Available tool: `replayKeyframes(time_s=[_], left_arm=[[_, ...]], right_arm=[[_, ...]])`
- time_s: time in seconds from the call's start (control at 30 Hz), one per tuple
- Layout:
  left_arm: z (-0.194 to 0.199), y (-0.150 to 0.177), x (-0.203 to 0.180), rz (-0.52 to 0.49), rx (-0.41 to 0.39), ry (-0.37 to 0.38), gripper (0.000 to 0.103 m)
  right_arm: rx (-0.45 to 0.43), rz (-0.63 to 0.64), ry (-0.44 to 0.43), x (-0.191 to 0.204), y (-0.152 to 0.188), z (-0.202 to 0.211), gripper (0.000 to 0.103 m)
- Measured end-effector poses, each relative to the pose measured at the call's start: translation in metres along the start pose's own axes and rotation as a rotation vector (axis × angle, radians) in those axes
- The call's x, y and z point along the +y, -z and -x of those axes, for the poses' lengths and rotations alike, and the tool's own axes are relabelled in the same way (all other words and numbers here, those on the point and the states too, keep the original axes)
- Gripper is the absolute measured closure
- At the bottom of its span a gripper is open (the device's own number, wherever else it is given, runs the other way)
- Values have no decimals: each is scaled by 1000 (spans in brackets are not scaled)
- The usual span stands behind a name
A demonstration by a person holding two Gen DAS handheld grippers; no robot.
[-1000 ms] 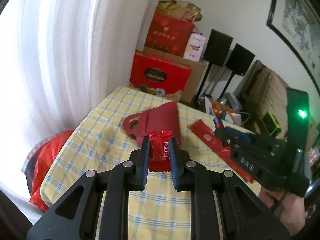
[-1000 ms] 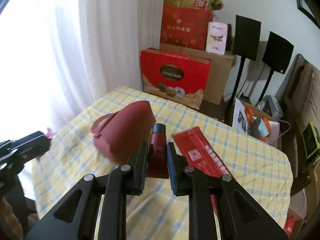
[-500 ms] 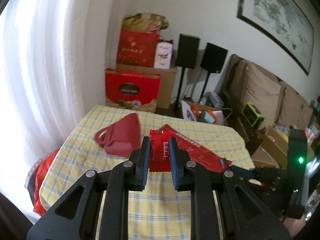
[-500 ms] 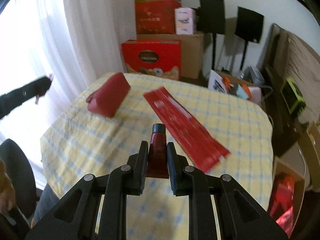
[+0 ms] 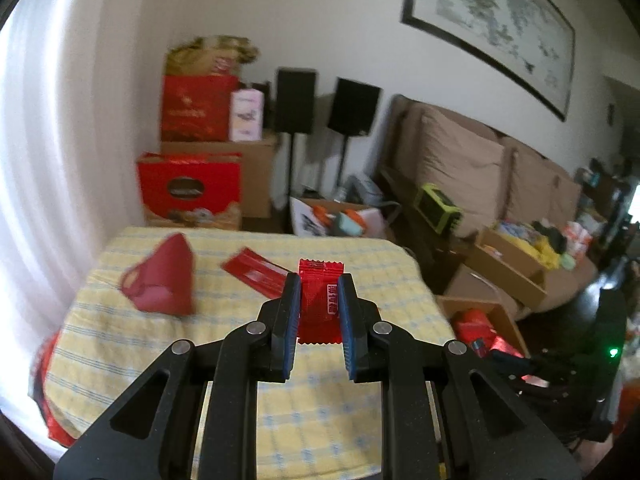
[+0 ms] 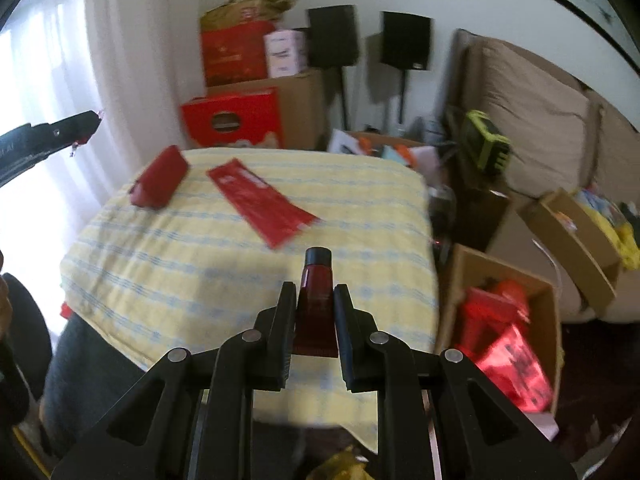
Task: Organize objects
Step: 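Carry the red candy packet and red bottle with both grippers over the cardboard box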
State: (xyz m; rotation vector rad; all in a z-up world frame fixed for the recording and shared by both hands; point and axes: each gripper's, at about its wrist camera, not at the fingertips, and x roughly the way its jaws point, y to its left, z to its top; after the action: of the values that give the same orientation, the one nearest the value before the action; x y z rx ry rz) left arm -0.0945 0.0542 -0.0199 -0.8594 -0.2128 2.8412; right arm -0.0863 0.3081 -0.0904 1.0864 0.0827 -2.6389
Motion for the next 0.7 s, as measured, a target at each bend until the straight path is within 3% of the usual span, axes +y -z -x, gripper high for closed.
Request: replayKeyframes(time_s=[0.17, 0.3, 0.57, 0.7], left_arm=[[-6, 7, -33, -47, 34, 37, 86], [-6, 10, -53, -70, 49, 55, 86], [-19, 21, -99, -113, 102, 99, 86], [-36, 34, -129, -143, 148, 159, 86]], right_arm=[[-4, -83, 59, -39, 25, 11, 85], [-16, -161, 183, -76, 43, 18, 85], [-27, -236, 243, -129, 63, 31, 85], [-38, -250, 254, -152, 64, 43, 85]])
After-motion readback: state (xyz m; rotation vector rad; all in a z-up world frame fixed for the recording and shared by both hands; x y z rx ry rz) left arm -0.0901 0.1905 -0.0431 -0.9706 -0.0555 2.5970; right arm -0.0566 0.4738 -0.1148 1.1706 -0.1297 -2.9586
